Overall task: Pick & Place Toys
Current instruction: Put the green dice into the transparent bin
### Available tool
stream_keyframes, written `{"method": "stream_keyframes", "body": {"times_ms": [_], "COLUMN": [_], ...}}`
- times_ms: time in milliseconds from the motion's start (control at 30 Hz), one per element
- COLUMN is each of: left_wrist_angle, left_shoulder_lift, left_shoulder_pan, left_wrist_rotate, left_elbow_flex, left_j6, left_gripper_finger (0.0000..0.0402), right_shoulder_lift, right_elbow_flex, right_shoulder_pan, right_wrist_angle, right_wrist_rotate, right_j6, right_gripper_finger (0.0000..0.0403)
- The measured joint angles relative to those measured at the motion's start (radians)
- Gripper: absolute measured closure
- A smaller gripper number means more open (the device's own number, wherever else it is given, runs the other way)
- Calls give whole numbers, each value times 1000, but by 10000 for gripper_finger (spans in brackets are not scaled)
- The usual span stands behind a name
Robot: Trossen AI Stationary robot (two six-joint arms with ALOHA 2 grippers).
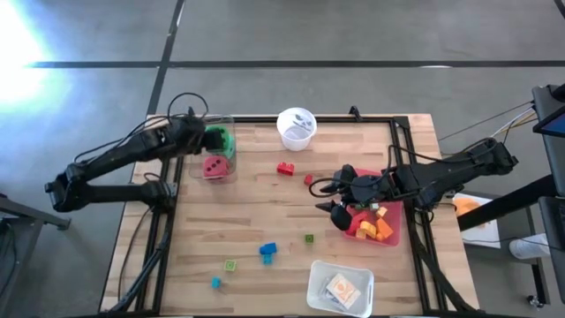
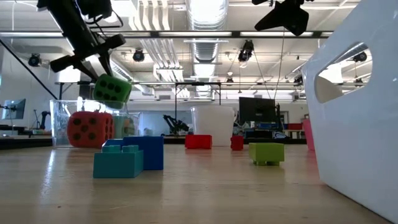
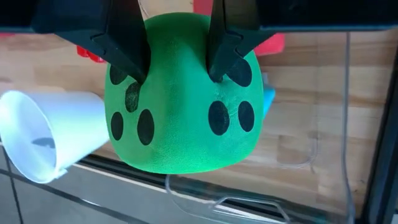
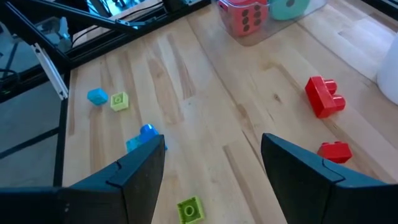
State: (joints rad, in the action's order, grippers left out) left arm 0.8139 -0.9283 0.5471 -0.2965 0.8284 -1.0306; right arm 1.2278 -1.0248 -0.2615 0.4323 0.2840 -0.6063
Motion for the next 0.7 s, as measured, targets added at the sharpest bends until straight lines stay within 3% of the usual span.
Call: {"method": "stream_keyframes", "body": {"times_ms": [300, 500, 700], "left_wrist_angle": [-5, -12, -34], "left_shoulder_lift": [-1, -1, 3], "left_shoulder_pan": [116, 131, 131], "left_wrist_rotate": [101, 193, 224], "left_elbow_flex": [0, -24, -74], "left_j6": [70, 92, 88], "left_gripper_finger": [273, 273, 273], "right_shoulder_lift": [0, 0, 0], "right_elbow_flex": [0, 0, 0], "right_shoulder_pan": [0, 0, 0], "right_wrist_angle": [0, 0, 0], "right_wrist_rotate": [0, 0, 0], "right_j6": [7, 6, 4], "right_gripper_finger": [145, 145, 145]}}
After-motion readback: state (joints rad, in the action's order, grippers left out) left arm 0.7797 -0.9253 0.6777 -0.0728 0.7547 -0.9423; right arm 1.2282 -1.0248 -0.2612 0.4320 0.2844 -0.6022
